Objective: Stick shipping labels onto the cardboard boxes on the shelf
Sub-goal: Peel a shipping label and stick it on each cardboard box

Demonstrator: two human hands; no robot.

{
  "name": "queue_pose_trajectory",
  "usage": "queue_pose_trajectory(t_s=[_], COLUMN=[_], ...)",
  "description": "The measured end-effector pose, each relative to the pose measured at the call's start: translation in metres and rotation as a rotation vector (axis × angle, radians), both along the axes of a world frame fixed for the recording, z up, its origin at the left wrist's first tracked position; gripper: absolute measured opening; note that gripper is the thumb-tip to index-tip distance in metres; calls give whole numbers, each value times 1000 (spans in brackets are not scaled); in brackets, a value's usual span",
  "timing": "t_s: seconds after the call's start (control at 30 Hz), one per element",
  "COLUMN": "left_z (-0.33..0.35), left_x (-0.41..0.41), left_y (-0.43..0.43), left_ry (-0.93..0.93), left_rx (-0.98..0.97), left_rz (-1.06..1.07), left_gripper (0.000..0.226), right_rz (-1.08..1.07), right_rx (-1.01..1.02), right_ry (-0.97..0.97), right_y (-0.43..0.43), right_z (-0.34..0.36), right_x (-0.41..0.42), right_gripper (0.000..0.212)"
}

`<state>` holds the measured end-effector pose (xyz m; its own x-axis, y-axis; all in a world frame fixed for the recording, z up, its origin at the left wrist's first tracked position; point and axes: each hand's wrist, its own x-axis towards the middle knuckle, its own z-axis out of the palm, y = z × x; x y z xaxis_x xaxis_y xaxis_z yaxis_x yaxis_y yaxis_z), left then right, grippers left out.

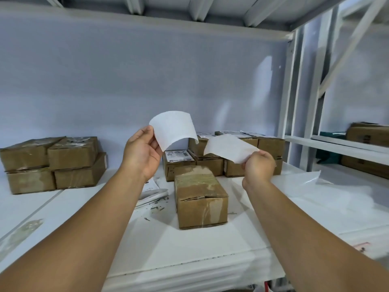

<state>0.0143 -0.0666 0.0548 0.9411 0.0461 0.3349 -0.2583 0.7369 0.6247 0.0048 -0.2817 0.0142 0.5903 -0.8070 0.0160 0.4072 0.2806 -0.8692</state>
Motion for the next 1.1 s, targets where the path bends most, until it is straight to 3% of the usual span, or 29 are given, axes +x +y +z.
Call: queue_pose_trajectory(t_s=[0.1, 0.27, 0.47, 0.6, 0.9, 1.1], left_z=[-2, -1, -2, -5, -7, -7], left_x=[-2, -13, -17, -19, -22, -21], left_y=[-2, -15, -21, -24, -28, -28], left_ry=[8, 20, -1, -15, -26, -32], left_rx=[-8, 34, 117, 171, 241, 248], left_rz=[-17, -84, -126, -135, -140, -141], left_gripper=[17, 16, 16, 16, 16, 17], right_rz=[-65, -145, -195, -219, -132, -91], right_rx=[28, -100, -522, -654, -762, -825], right_ry=[8, 48, 120, 244, 428, 467], right_y=[-8, -23, -43, -59, -86, -80], right_z=[0, 0, 8, 18, 16, 15], right_x=[-10, -25, -44, -58, -71, -62], right_gripper=[27, 32, 41, 40, 17, 24])
